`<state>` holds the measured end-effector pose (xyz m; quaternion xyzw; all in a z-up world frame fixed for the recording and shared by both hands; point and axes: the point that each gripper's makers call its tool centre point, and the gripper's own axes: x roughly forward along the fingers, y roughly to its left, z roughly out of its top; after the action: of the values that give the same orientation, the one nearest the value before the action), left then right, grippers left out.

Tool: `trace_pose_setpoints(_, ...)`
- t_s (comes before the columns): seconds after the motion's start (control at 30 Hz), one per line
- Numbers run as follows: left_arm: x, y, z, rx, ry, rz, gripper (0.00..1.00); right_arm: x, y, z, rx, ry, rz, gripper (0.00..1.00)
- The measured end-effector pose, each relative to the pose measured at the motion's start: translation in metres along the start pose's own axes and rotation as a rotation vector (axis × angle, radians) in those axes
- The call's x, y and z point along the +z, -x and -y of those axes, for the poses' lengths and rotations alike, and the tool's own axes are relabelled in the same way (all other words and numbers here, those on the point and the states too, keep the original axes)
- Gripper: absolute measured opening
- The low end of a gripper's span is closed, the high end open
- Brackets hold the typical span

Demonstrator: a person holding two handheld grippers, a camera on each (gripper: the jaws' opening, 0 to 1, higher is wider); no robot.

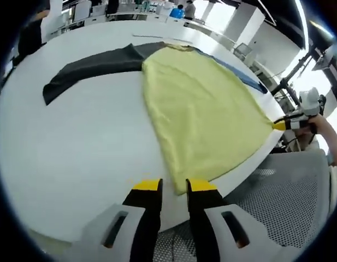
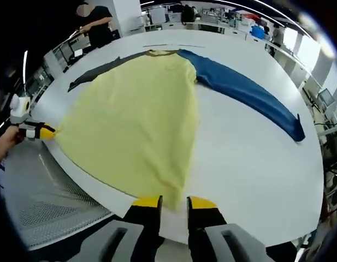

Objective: Fold the garment on the visible template until the final outline fits inside the template.

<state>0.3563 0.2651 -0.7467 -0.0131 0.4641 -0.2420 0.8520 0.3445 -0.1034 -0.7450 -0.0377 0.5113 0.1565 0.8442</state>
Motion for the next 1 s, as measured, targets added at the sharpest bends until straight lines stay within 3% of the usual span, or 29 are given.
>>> trace_pose_setpoints(0.2, 0.024, 0.007, 0.004, 0.004, -0.051, 0.126, 0.47, 0.027, 0.009, 0.002, 0.017, 0.028, 0.136, 0.52)
trace_pose_setpoints(0.37, 0.041, 0.014, 0.014, -0.010, -0.134, 0.195, 0.63, 0.042, 0.015, 0.019, -0.020, 0.060, 0.186, 0.68)
trace_pose_setpoints(0.5, 0.046, 0.018, 0.019, -0.007, -0.167, 0.208, 0.67, 0.054, 0.019, 0.038, -0.037, 0.058, 0.216, 0.73)
trace_pose_setpoints(0.6, 0.049, 0.018, 0.022, -0.026, -0.146, 0.229, 0.75, 0.063, 0.022, 0.053, -0.053, 0.050, 0.244, 0.81)
trace_pose_setpoints(0.77, 0.057, 0.021, 0.027, -0.035, -0.190, 0.262, 0.89, 0.077, 0.028, 0.077, -0.054, 0.024, 0.286, 0.86)
trace_pose_setpoints(1.0, 0.067, 0.021, 0.027, -0.042, -0.202, 0.308, 0.94, 0.084, 0.031, 0.099, -0.081, 0.038, 0.286, 0.97)
